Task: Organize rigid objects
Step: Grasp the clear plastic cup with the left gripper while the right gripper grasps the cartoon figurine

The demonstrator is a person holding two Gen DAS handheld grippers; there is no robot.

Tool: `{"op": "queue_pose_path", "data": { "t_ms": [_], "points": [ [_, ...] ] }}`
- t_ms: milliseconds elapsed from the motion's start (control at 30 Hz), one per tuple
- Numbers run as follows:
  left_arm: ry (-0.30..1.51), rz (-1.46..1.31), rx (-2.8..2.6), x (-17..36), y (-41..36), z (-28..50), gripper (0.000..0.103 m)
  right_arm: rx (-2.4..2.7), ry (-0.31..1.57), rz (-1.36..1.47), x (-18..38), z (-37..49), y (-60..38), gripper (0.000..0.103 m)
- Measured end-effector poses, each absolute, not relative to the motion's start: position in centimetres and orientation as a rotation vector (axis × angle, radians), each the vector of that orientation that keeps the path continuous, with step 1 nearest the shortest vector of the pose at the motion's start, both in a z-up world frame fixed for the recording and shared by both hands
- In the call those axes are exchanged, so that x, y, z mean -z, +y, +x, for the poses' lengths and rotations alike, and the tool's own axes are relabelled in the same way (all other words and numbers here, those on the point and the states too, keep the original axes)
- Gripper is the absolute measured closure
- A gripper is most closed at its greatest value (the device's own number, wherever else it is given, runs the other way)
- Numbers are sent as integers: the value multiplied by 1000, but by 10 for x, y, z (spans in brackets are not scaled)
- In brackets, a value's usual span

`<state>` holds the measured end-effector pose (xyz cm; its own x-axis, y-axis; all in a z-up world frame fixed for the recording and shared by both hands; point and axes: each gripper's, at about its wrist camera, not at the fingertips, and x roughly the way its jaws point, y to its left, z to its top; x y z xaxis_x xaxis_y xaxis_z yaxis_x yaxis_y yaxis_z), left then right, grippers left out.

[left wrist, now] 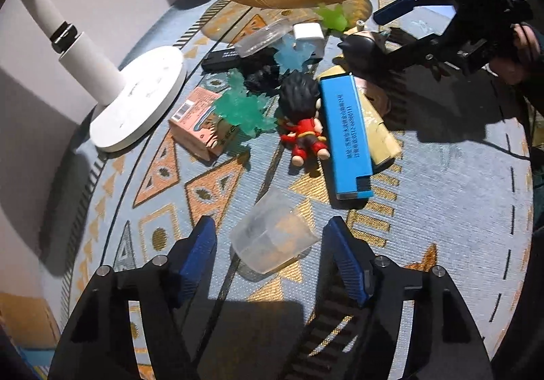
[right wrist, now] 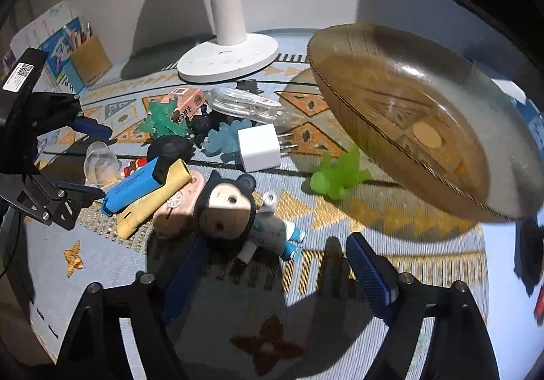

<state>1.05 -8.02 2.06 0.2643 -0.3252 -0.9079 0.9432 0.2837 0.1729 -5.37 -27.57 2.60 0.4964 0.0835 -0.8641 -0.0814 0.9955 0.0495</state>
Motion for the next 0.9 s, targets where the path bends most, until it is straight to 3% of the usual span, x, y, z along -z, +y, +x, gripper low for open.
{"op": "queue_pose_path", "data": {
  "t_ms": [133,200,533,633,900],
  "points": [
    [919,812,1040,-21,-81,10,56,-134,1057,7,-22,-44,-273,29],
    [931,771,1039,-21,-80,7,56,-149,1060,17,-19,-41,-271,38],
    [1005,466,854,-29,-57,-20,56,-62,1049,140,-24,-70,-271,41],
    [1012,384,819,-34,-54,-28,56,-17,1026,157,-32,-88,-266,55],
    [1042,228,673,-29,-49,-33,56,7,1024,171,-37,-106,-255,56]
  ]
}}
